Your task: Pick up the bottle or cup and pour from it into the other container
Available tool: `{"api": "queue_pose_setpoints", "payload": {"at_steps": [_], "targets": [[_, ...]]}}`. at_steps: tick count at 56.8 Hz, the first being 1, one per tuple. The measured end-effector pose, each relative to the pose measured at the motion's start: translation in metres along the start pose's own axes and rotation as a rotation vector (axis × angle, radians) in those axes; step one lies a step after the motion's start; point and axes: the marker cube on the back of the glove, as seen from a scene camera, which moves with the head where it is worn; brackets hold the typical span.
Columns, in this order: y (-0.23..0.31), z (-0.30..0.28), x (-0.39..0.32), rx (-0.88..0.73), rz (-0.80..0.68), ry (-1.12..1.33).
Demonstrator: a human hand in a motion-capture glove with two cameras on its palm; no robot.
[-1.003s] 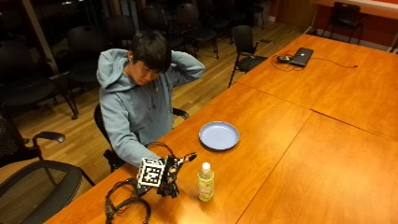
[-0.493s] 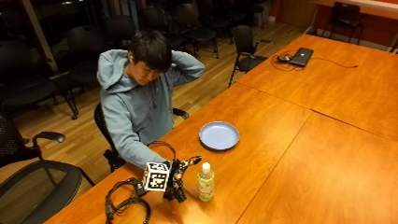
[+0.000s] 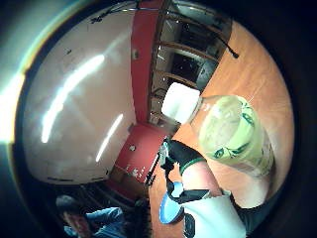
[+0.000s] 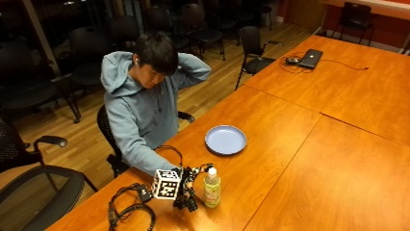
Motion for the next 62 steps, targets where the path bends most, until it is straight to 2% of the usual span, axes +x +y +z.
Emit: {"api": "queue_pose_setpoints", "payload": {"at_steps": [3,22,51,62], "targets": [[0.006,0.002,-0.001,-0.058,0.075,0.001],[0.000,0.019,-0.004,-0.076,0.137,-0.059],[0.004,0.044,-0.003,-0.123,0.150,-0.115],[0.002,0.050,-0.008,-0.081,0.189,-0.220]]}}
